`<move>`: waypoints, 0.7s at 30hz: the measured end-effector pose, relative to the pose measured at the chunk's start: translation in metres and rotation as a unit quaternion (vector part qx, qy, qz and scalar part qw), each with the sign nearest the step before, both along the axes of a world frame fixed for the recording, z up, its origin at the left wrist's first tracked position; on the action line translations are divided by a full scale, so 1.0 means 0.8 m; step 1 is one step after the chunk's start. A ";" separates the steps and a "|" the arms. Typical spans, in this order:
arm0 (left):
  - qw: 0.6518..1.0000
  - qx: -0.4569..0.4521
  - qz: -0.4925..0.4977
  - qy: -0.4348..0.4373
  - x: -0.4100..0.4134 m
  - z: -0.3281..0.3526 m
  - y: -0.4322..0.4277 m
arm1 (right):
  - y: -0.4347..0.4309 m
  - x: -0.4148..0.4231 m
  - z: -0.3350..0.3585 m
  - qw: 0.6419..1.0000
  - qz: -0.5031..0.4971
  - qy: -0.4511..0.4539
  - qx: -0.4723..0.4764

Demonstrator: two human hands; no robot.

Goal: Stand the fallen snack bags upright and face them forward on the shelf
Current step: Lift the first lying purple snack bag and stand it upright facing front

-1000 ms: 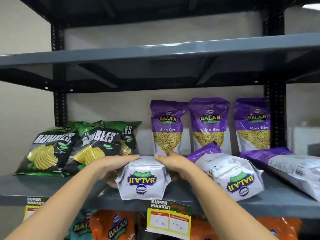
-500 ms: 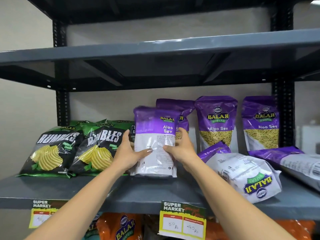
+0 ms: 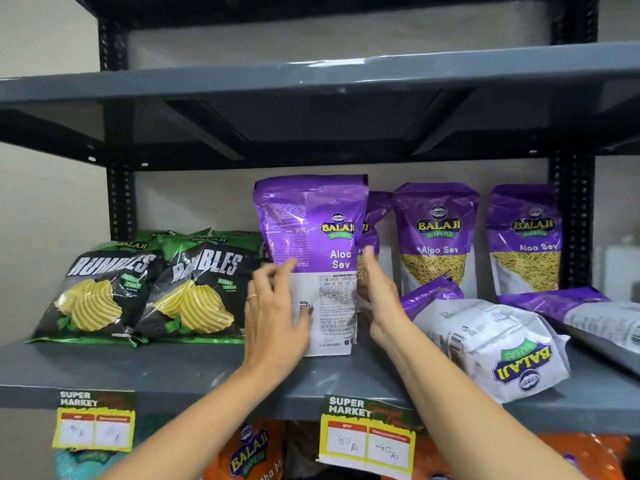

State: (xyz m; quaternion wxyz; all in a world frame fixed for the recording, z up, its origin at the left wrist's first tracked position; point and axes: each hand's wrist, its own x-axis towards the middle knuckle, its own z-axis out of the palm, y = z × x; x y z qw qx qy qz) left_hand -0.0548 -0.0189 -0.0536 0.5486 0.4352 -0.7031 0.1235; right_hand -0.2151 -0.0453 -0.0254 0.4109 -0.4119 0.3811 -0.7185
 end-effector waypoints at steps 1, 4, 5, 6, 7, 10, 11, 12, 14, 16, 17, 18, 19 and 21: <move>0.999 0.015 -0.025 0.023 -0.010 -0.004 0.005 | -0.007 -0.004 0.004 0.999 0.002 -0.038 0.017; 0.965 0.160 -0.130 0.164 -0.038 -0.014 0.010 | -0.030 -0.016 0.001 0.992 0.021 -0.109 0.064; 0.945 0.198 -0.147 0.214 -0.044 -0.014 0.010 | -0.036 -0.016 -0.002 0.991 0.034 -0.108 0.074; 0.932 0.214 -0.153 0.248 -0.048 -0.014 0.009 | -0.039 -0.017 -0.008 0.992 0.038 -0.093 0.073; 0.924 0.218 -0.154 0.273 -0.050 -0.013 0.008 | -0.042 -0.019 -0.015 0.995 0.036 -0.059 0.070; 0.910 0.231 -0.160 0.305 -0.052 -0.008 0.002 | -0.038 -0.017 -0.011 0.996 0.039 0.012 0.084; 0.907 0.237 -0.166 0.307 -0.053 -0.006 0.001 | -0.041 -0.016 -0.006 0.995 0.029 0.029 0.093; 0.902 0.245 -0.171 0.310 -0.053 -0.006 -0.004 | -0.042 -0.014 -0.004 0.994 0.024 0.044 0.097; 0.894 0.261 -0.174 0.321 -0.052 -0.001 -0.011 | -0.040 -0.013 -0.006 0.992 0.036 0.070 0.102; 0.889 0.271 -0.177 0.323 -0.048 0.006 -0.020 | -0.040 -0.014 -0.012 0.986 0.056 0.101 0.122; 0.889 0.271 -0.184 0.320 -0.046 0.008 -0.026 | -0.040 -0.013 -0.015 0.983 0.074 0.116 0.125; 0.886 0.269 -0.195 0.322 -0.042 0.009 -0.035 | -0.038 -0.012 -0.017 0.980 0.102 0.118 0.121; 0.881 0.269 -0.209 0.330 -0.037 0.010 -0.042 | -0.036 -0.009 -0.017 0.979 0.130 0.115 0.110; 0.859 0.271 -0.227 0.371 -0.025 0.015 -0.043 | -0.033 -0.003 -0.013 0.976 0.162 0.120 0.086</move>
